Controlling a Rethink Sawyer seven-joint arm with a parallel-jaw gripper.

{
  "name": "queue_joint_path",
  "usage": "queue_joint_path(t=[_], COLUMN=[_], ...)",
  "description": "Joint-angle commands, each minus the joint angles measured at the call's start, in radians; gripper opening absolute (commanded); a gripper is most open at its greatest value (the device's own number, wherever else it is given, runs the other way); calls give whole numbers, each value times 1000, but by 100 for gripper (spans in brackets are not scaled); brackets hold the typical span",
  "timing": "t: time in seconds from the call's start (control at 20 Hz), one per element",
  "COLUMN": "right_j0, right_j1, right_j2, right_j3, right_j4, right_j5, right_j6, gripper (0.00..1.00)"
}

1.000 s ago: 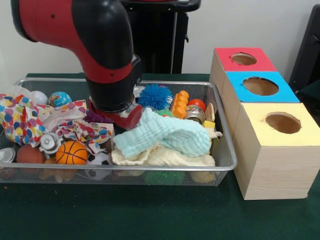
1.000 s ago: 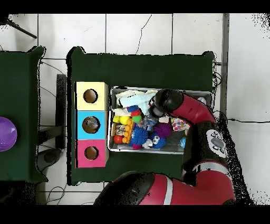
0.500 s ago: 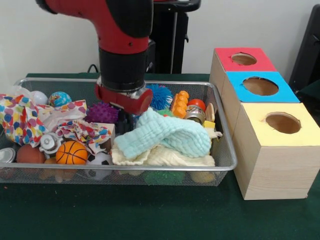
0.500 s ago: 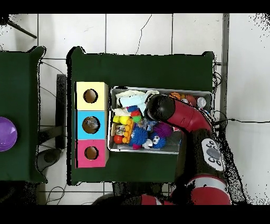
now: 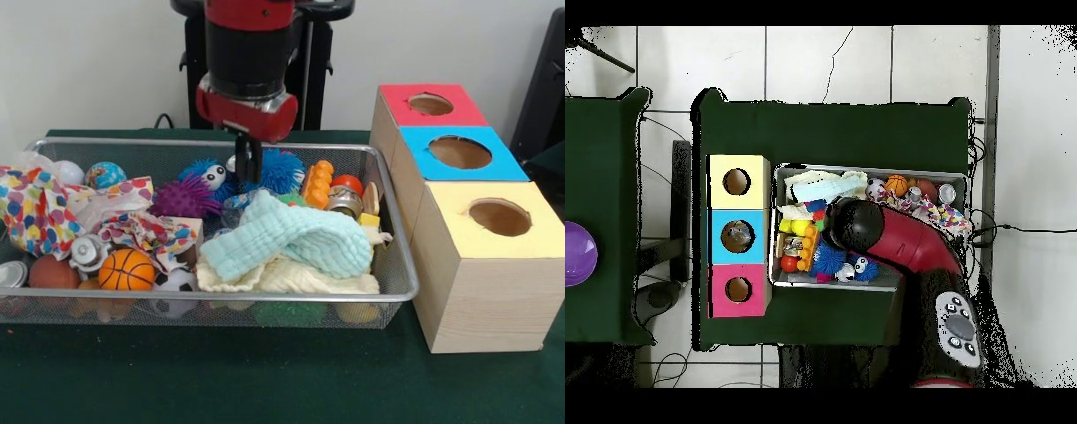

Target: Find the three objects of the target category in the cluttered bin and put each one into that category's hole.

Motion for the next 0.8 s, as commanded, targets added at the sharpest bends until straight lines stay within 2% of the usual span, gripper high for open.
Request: queue_joint_path(t=[0.05,0.1,0.2,0.25,0.3,0.65,0.75,0.8], right_j0=[58,53,66,80,69,12,-11,-16], right_j1=[-116,-104,-104,-117,-98,19,82,87], right_j2=[-31,-35,-52,-58,-61,-55,-42,-37], right_j3=[149,134,152,185,177,209,173,175], right_j4=[-11,-10,1,15,15,-2,0,1], right_j5=[64,66,72,65,47,-202,-241,-248], right_j6=[165,160,179,202,198,208,199,193], gripper=[0,0,0,0,0,0,0,0])
